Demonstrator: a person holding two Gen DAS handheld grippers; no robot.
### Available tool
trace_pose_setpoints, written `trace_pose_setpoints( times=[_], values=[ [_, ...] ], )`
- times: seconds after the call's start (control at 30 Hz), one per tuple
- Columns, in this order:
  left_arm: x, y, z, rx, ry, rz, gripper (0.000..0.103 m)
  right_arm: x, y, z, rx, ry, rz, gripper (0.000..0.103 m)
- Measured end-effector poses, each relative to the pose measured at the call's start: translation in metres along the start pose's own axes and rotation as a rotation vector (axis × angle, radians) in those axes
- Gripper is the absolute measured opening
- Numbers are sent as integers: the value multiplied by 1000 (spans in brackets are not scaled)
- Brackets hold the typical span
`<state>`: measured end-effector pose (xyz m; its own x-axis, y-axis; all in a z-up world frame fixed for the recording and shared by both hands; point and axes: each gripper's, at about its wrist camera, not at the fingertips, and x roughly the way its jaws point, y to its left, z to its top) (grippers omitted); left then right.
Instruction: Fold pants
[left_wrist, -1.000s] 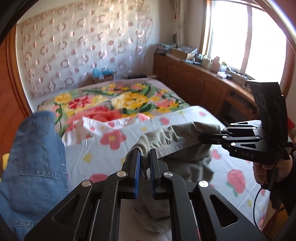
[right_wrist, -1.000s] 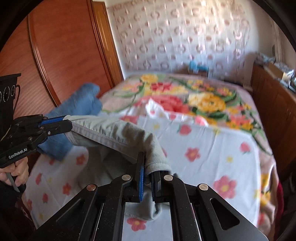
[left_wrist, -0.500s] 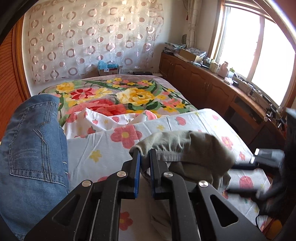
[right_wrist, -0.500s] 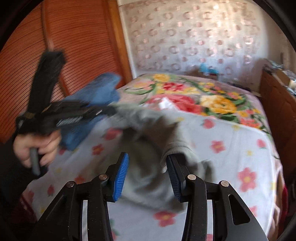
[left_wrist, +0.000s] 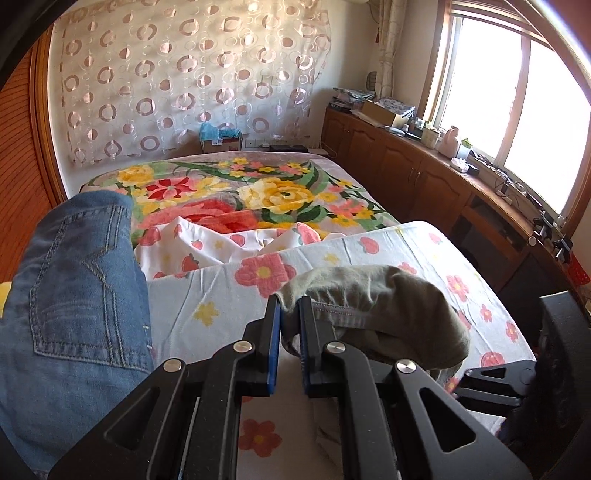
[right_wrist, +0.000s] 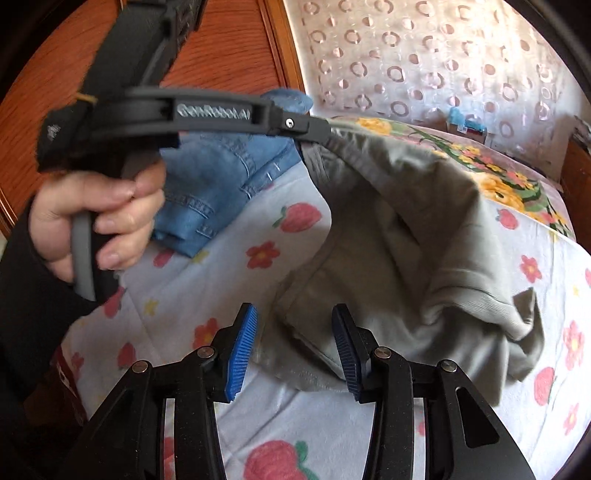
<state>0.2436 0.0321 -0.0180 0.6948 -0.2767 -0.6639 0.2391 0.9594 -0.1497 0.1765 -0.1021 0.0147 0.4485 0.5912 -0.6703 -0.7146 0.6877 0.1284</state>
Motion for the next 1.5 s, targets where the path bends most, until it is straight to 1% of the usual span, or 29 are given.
trace_pose_setpoints(
  times=[0.1, 0.13, 0.17, 0.2, 0.23, 0.3, 0.33, 0.4, 0.47, 0.53, 0.63, 0.7, 0.8, 0.87, 0.9, 0.93, 0.97, 1.0, 1.03, 1.13, 1.27, 1.3, 1.4, 1.5],
  values=[
    [0, 3, -1, -11, 5, -2, 10, 7, -2, 1, -29, 38, -45, 44],
    [-2, 4, -1, -10, 4, -3, 10, 10, -3, 0, -39, 54, -59, 40],
    [-3, 4, -2, -9, 2, -4, 10, 11, -3, -2, -48, 63, -65, 33],
    [-3, 4, -1, -9, 2, -6, 10, 10, -4, -3, -58, 66, -69, 19],
    [-4, 4, -1, -9, 0, -9, 10, 8, -6, -4, -61, 62, -74, 11],
    [-7, 5, -1, -17, -3, -17, 10, -6, -11, -3, -42, 17, -64, 9],
    [-8, 5, 0, -20, -3, -23, 10, -20, -15, -3, -27, -21, -66, 9],
    [-13, 3, -1, -24, -9, -40, 10, -45, -23, -6, 8, -81, -76, 9],
    [-19, -1, -2, -18, -18, -52, 10, -68, -34, -11, 34, -120, -106, 9],
    [-24, -6, -6, -8, -23, -64, 10, -80, -46, -18, 62, -124, -131, 9],
    [-31, -12, -15, 1, -29, -79, 10, -85, -58, -31, 113, -121, -185, 9],
    [-33, -15, -20, 4, -30, -87, 10, -90, -64, -37, 148, -139, -176, 9],
    [-35, -17, -23, 5, -28, -86, 10, -92, -68, -41, 174, -149, -190, 9],
    [-36, -17, -24, 6, -26, -83, 10, -86, -67, -40, 175, -148, -199, 9],
    [-36, -17, -26, 6, -25, -82, 10, -77, -60, -31, 172, -141, -204, 9],
    [-36, -18, -26, 6, -23, -81, 10, -76, -62, -30, 172, -135, -219, 19],
    [-36, -18, -29, 7, -22, -83, 10, -72, -61, -27, 176, -130, -232, 25],
    [-37, -19, -30, 9, -22, -85, 10, -67, -59, -23, 187, -131, -230, 36],
    [-37, -20, -32, 12, -19, -87, 10, -66, -64, -22, 210, -135, -213, 44],
    [-36, -23, -38, 24, -7, -88, 10, -65, -75, -14, 274, -147, -128, 48],
    [-33, -24, -43, 34, 5, -87, 10, -56, -83, -10, 319, -148, -51, 51],
    [-33, -25, -45, 37, 8, -94, 10, -55, -82, -10, 320, -152, -41, 51],
    [-31, -28, -50, 52, 14, -107, 10, -53, -82, -8, 312, -159, -49, 59],
    [-29, -29, -52, 62, 20, -116, 10, -45, -90, -3, 338, -166, -40, 60]
  ],
)
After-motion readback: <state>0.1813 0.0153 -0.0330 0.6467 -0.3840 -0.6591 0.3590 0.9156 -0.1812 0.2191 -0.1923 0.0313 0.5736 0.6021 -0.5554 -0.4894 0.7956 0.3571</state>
